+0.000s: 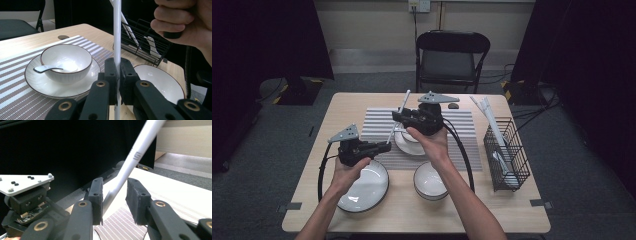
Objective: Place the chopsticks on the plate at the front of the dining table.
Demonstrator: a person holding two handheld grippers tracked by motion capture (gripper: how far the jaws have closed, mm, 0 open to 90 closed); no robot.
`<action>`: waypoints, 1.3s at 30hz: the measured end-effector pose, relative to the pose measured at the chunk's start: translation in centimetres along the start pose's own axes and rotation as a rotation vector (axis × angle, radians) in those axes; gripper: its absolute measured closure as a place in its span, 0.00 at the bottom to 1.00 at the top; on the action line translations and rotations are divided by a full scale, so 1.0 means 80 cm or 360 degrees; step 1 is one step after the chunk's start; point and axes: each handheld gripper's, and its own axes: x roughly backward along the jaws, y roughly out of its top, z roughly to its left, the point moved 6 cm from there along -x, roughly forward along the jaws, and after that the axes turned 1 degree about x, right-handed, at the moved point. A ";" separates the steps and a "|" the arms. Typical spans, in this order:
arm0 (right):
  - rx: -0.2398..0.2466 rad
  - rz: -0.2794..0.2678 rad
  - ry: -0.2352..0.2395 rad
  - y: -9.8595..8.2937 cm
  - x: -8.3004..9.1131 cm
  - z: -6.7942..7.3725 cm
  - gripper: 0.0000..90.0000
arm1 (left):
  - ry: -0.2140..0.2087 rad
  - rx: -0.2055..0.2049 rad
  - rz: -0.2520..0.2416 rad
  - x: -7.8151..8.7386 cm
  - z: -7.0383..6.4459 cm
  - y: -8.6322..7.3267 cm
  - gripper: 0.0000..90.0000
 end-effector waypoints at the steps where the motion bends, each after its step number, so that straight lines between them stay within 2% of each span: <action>1: 0.0000 0.0000 0.0000 0.000 0.000 0.000 0.75 | 0.0000 0.0000 0.0000 0.000 0.000 0.000 0.96; 8: -0.0025 -0.0004 -0.0025 -0.008 0.003 -0.012 0.73 | 0.0020 0.0009 -0.0017 0.003 0.000 0.001 0.96; 10: -0.0030 -0.0002 -0.0028 -0.010 0.003 -0.013 0.73 | 0.0023 -0.0012 -0.0011 0.005 0.001 0.001 0.96; 12: -0.0038 -0.0001 -0.0030 -0.012 0.003 -0.015 0.73 | 0.0019 0.0005 -0.0023 0.005 0.001 0.000 0.96; 25: -0.0028 0.0011 -0.0053 -0.019 0.004 -0.022 0.69 | 0.0022 0.0008 -0.0028 0.007 0.002 0.000 0.96; 37: -0.0066 0.0017 -0.0070 -0.031 0.007 -0.034 0.64 | 0.0019 -0.0006 -0.0014 0.005 0.003 -0.002 0.96; 38: -0.0064 0.0015 -0.0073 -0.031 0.007 -0.034 0.63 | 0.0019 -0.0009 -0.0012 0.005 0.004 -0.002 0.96; 39: -0.0070 0.0014 -0.0083 -0.033 0.006 -0.035 0.57 | 0.0019 -0.0007 -0.0015 0.005 0.004 -0.002 0.96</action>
